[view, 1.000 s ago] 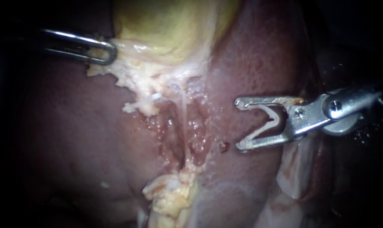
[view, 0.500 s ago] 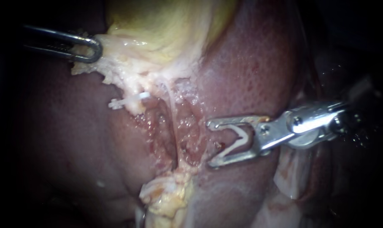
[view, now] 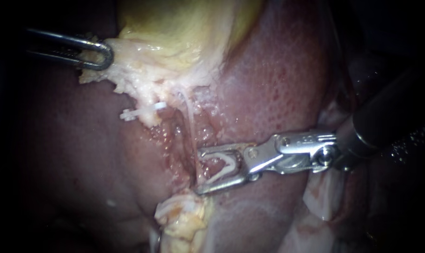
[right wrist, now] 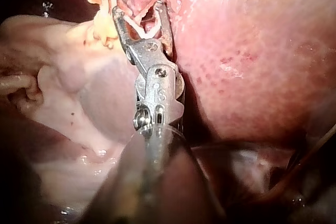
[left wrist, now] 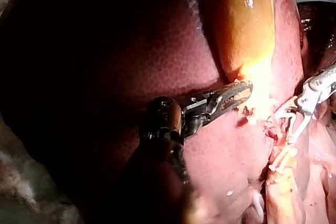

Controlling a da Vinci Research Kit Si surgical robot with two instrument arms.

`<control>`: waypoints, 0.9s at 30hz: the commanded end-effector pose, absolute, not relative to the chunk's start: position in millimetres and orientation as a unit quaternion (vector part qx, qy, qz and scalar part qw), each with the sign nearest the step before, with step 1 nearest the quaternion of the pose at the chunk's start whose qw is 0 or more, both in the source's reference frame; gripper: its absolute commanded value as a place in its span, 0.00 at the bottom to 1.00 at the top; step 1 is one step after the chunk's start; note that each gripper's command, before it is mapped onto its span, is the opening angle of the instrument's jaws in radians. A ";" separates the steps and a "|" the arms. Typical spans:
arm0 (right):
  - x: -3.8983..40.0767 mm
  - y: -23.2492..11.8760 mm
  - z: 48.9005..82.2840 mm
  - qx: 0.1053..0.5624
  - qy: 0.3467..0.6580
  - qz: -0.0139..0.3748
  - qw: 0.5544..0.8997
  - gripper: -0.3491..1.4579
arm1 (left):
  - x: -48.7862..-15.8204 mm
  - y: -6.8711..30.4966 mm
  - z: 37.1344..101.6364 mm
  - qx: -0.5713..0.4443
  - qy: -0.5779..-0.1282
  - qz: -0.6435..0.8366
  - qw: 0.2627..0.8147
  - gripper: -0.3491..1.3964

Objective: Clipping first clip right tube

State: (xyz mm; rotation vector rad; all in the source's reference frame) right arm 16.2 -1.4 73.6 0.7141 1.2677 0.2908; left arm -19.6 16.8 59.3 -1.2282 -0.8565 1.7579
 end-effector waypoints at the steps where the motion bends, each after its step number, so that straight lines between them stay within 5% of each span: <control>1: 16.4 -1.4 73.6 0.329 0.582 0.133 0.732 0.46 | -19.6 16.8 59.3 -0.486 -0.339 0.696 0.404 0.00; 8: 17.2 -2.5 72.4 0.365 0.604 0.134 0.696 0.46 | -19.7 16.8 59.3 -0.486 -0.339 0.696 0.404 0.00; 21: 16.8 -5.4 68.3 0.408 0.596 0.111 0.682 0.42 | -19.6 16.8 59.3 -0.486 -0.339 0.696 0.404 0.00; 27: 16.4 -5.1 67.5 0.425 0.587 0.128 0.677 0.28 | -19.6 16.8 59.3 -0.486 -0.339 0.696 0.404 0.00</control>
